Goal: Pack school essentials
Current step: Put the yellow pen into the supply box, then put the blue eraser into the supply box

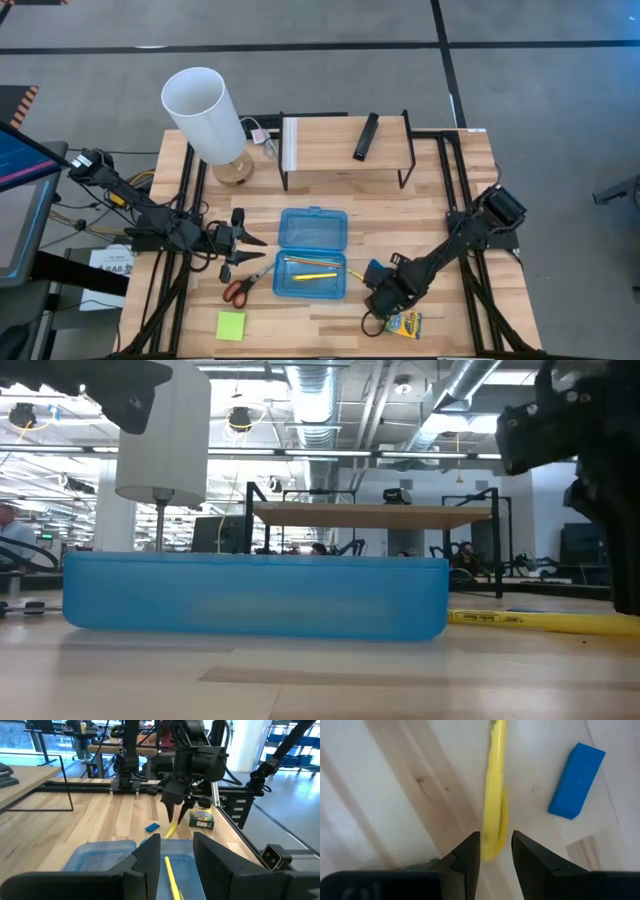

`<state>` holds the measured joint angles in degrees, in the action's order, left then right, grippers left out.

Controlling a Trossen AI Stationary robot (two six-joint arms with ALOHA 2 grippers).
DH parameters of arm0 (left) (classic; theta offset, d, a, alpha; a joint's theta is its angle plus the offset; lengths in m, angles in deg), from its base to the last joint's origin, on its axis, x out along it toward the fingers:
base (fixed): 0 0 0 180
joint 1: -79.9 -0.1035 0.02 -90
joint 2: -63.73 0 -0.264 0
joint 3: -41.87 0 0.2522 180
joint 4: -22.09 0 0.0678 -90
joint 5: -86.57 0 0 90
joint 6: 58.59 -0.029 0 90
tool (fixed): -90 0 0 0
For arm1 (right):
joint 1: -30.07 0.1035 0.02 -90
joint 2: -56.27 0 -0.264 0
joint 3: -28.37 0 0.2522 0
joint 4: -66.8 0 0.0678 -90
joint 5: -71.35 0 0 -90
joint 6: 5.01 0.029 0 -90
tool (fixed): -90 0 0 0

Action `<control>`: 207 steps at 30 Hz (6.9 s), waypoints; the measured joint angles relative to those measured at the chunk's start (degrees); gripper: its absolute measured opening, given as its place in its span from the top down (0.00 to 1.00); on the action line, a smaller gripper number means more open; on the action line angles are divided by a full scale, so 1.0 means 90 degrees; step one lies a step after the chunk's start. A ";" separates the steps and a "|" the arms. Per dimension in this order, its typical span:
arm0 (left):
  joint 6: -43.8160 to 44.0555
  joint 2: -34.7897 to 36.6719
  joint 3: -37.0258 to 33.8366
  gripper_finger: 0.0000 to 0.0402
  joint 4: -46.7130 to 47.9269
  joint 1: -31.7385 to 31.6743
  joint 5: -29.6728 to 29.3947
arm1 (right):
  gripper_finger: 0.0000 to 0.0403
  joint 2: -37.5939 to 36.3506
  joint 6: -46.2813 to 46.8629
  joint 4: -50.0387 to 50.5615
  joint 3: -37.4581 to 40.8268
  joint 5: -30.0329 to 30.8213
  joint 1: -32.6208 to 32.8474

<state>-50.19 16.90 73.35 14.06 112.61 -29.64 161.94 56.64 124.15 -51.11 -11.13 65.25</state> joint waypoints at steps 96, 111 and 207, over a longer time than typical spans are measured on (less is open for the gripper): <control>-0.0056 0.0001 -0.0002 0.74 -0.0188 0.0000 0.0021 | 0.84 0.0699 -0.3524 -0.2268 -0.1228 0.0298 -0.1615; -0.0053 0.0001 -0.0002 0.74 -0.0190 -0.0001 0.0011 | 0.54 0.0680 -0.3527 -0.2201 -0.1238 0.0297 -0.1620; 0.0209 -0.0004 -0.0002 0.74 -0.0091 0.0000 0.0024 | 0.64 0.0275 0.1369 0.0070 0.0244 0.2058 -0.0552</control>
<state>-48.31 16.86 73.32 13.24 112.61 -29.43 164.42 68.96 124.78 -48.92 7.39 60.29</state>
